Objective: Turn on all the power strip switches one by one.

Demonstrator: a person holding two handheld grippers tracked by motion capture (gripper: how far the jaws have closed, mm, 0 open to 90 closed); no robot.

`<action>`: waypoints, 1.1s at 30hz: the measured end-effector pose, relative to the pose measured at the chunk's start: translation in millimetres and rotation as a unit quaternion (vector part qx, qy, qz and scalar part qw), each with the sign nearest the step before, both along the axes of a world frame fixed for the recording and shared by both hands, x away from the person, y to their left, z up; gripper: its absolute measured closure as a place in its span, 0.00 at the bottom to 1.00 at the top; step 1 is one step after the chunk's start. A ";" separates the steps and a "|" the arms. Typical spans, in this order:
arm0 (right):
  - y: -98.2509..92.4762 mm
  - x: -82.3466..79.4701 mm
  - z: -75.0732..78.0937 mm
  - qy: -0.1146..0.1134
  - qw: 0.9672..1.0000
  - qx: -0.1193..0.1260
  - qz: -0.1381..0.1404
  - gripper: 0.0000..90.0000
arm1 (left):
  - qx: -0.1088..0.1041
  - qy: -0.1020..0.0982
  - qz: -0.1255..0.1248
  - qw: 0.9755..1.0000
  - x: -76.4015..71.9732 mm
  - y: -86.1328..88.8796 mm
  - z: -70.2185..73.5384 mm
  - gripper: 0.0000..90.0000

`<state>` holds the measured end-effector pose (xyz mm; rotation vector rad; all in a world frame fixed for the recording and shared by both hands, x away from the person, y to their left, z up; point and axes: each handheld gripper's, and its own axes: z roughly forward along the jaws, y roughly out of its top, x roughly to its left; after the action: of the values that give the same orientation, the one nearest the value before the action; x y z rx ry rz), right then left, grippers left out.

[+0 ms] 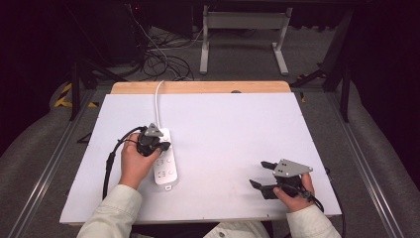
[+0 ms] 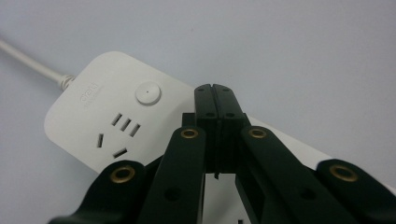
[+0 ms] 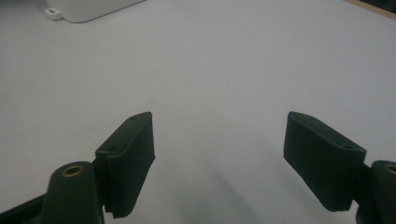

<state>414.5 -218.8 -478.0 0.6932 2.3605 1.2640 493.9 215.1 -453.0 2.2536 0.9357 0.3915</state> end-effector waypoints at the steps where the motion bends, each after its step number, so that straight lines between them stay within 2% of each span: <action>1: -0.1 -0.1 0.2 0.000 1.000 0.001 -0.001 0.28 | -0.002 0.000 0.000 1.000 0.0 0.1 -0.4 1.00; 8: 0.1 -0.2 0.1 0.000 1.000 0.001 0.000 0.28 | -0.010 0.004 0.006 1.000 -0.1 0.6 -2.6 1.00; 11: 0.3 -0.3 0.0 0.000 1.000 0.001 -0.001 0.28 | -0.002 0.002 0.009 1.000 -0.2 -0.8 -2.3 1.00; 14: 0.6 -0.4 -0.1 0.000 1.000 0.001 -0.001 0.28 | -0.004 0.005 0.011 1.000 -0.7 -1.3 -2.8 1.00; 19: 0.6 -0.5 -0.1 0.001 1.000 0.001 -0.001 0.28 | 0.023 -0.009 0.013 1.000 -3.5 -6.3 -2.3 1.00; 25: 0.8 -1.2 0.2 0.000 1.000 0.002 -0.001 0.27 | 0.010 0.002 0.016 1.000 -4.2 -7.5 -3.9 1.00; 26: 0.9 -1.2 0.2 0.000 1.000 0.003 -0.001 0.27 | 0.014 0.000 0.018 1.000 -4.5 -8.1 -3.0 1.00; 27: 0.9 -1.3 0.4 0.000 1.000 0.003 -0.001 0.27 | 0.005 0.000 0.013 1.000 -4.2 -7.6 -1.8 1.00; 29: 0.7 -1.1 0.6 0.000 1.000 0.004 0.000 0.27 | 0.003 0.001 0.021 1.000 -5.6 -5.5 5.1 1.00; 30: 0.5 -0.8 0.4 0.000 1.000 0.003 -0.001 0.27 | -0.009 -0.002 0.022 1.000 -7.5 -5.5 8.2 1.00; 32: 0.3 0.0 -0.2 0.001 1.000 0.002 -0.002 0.27 | -0.011 -0.021 0.021 1.000 -10.7 -5.3 18.6 1.00; 33: 0.6 0.4 -0.2 0.002 1.000 0.003 -0.002 0.27 | -0.026 -0.026 0.023 0.999 -11.2 -2.2 25.9 1.00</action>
<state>414.9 -218.3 -478.2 0.7024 2.3574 1.2685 482.6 212.9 -427.2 2.1671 0.9605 0.4393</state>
